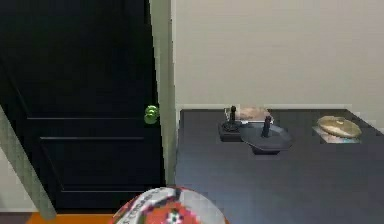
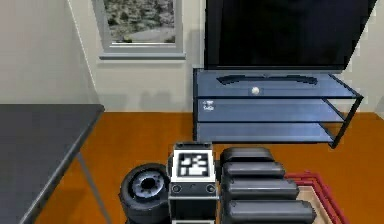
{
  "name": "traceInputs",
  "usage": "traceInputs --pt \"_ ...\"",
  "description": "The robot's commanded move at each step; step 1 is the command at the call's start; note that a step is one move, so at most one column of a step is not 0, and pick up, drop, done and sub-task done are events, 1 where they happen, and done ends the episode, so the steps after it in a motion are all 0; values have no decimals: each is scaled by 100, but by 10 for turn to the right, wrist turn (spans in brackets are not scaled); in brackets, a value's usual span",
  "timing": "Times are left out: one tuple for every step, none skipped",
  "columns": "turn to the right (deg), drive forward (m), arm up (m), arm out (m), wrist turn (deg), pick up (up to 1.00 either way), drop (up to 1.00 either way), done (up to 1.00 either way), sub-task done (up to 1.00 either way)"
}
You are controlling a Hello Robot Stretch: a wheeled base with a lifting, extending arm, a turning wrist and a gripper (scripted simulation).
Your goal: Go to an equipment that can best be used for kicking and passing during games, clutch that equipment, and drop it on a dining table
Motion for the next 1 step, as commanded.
traceInputs --pt "-450 0 0 0 0 0 0 0 0"
